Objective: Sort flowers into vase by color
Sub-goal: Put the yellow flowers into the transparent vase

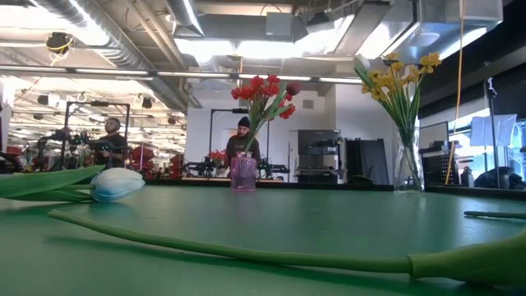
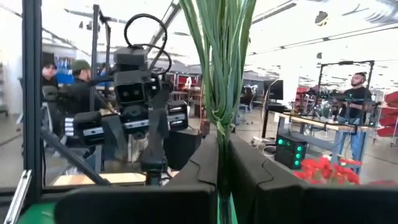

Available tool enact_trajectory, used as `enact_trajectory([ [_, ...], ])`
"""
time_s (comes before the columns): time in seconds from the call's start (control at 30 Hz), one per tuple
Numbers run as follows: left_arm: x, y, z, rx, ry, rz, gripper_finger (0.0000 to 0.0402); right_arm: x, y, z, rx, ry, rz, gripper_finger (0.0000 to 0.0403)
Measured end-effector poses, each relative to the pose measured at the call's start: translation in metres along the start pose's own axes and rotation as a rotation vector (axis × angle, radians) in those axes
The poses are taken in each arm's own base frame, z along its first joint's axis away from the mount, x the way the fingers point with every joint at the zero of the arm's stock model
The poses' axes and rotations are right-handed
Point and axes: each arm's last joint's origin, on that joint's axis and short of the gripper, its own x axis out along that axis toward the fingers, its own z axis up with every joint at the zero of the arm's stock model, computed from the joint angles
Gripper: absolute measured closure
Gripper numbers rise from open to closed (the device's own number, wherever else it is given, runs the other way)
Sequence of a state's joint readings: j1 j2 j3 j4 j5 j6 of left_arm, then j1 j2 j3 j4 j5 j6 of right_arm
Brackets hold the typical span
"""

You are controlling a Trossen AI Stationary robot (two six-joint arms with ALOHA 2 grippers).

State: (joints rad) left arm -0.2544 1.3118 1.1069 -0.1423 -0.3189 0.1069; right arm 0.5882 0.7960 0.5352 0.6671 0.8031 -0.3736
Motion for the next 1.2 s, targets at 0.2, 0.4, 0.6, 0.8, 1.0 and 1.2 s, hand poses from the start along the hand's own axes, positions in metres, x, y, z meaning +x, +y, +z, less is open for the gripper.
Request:
enact_trajectory([
  [0.2, 0.015, 0.009, 0.015, -0.009, -0.222, -0.115, 0.0241, -0.010, -0.007, -0.005, 0.067, -0.060, 0.053, 0.0385],
  [0.4, 0.038, 0.021, 0.023, -0.014, -0.439, -0.183, 0.0241, -0.008, -0.002, -0.009, 0.089, -0.066, 0.072, 0.0384],
  [0.6, 0.063, 0.029, 0.011, -0.052, -0.438, -0.151, 0.0241, -0.005, 0.003, -0.013, 0.072, -0.051, 0.061, 0.0384],
  [0.8, 0.074, 0.026, 0.000, -0.073, -0.358, -0.167, 0.0241, -0.008, -0.010, -0.008, -0.002, -0.002, -0.172, 0.0385],
  [1.0, 0.073, 0.019, -0.001, -0.069, -0.336, -0.185, 0.0241, -0.018, -0.026, 0.006, 0.000, -0.059, -0.193, 0.0392],
  [1.2, 0.073, 0.018, -0.001, -0.065, -0.333, -0.186, 0.0241, -0.034, -0.041, -0.008, -0.023, -0.025, -0.280, 0.0390],
])
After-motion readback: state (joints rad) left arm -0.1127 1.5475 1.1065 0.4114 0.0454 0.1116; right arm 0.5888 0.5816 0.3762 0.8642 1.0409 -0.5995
